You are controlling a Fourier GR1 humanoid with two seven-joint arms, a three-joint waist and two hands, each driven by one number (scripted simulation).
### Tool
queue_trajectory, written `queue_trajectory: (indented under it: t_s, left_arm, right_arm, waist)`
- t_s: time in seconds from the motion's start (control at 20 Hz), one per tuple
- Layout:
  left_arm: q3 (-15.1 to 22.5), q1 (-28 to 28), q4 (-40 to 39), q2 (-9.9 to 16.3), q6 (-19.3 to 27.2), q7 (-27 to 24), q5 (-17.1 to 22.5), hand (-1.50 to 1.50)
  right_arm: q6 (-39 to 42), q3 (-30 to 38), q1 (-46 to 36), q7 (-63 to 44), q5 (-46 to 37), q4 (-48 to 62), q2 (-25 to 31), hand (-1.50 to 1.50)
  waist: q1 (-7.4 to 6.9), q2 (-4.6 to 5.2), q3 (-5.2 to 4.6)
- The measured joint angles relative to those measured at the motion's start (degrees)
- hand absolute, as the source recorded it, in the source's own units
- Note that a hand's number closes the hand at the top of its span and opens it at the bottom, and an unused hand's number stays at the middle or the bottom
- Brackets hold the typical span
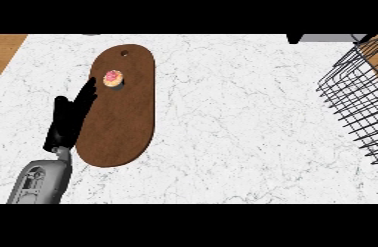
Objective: Pick the tomato from the placemat and place it in the basket
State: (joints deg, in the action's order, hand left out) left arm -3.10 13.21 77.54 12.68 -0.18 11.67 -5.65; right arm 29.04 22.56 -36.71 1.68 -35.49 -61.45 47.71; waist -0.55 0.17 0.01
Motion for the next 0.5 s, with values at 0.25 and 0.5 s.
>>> queue_trajectory:
  t_s: [0.25,0.5]
  left_arm:
    - [-0.77,0.45,0.39,0.64,-0.60,0.95,0.14,0.00]
    - [-0.15,0.52,1.06,-0.29,-0.22,1.60,-0.42,0.00]
  right_arm:
    - [-2.29,2.00,-0.40,2.88,1.92,5.57,-1.39,-1.50]
    - [-7.21,5.68,-1.46,4.94,4.72,8.29,-3.13,-1.50]
  waist:
    - [0.05,-0.03,0.02]
    - [0.07,-0.07,0.02]
